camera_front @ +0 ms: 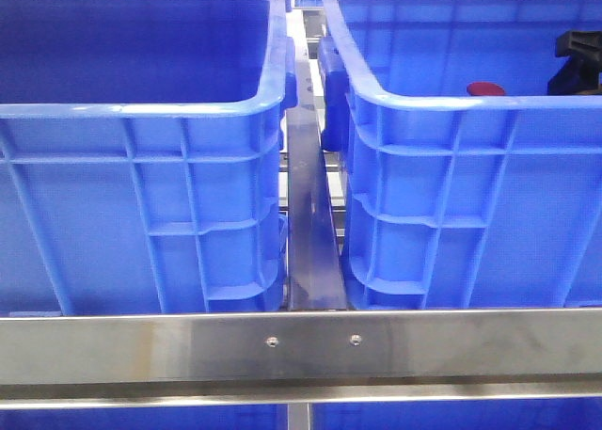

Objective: Pick red and yellow buttons and place in box
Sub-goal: 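Lower the yellow button beside the red one and open the right gripper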

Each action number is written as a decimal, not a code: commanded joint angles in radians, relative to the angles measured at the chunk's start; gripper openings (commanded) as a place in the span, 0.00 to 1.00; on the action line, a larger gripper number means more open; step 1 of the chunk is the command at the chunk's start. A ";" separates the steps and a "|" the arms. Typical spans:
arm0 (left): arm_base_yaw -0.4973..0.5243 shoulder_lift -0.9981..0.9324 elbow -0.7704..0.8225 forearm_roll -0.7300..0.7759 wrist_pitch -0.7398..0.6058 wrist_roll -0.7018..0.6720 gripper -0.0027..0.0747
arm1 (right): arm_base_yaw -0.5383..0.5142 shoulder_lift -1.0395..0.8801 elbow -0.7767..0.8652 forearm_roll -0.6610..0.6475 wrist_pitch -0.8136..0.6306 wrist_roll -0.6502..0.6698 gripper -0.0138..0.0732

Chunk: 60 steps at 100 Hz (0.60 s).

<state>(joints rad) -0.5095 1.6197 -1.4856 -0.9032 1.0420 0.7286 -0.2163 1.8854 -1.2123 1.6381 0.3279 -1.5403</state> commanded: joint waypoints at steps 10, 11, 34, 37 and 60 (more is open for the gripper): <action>-0.006 -0.045 -0.028 -0.066 -0.016 0.001 0.74 | -0.009 -0.046 -0.032 0.026 0.028 -0.014 0.73; -0.006 -0.045 -0.028 -0.066 -0.016 0.001 0.74 | -0.009 -0.046 -0.032 0.026 0.032 -0.014 0.73; -0.006 -0.045 -0.028 -0.066 -0.016 0.001 0.74 | -0.009 -0.094 -0.025 0.026 0.081 -0.014 0.72; -0.006 -0.045 -0.028 -0.066 -0.016 0.001 0.74 | -0.009 -0.105 -0.021 0.023 0.080 -0.014 0.71; -0.006 -0.045 -0.028 -0.055 -0.052 0.001 0.68 | -0.009 -0.239 0.069 -0.008 0.044 -0.015 0.44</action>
<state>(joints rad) -0.5095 1.6197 -1.4856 -0.9032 1.0198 0.7286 -0.2163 1.7468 -1.1509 1.6266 0.3566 -1.5403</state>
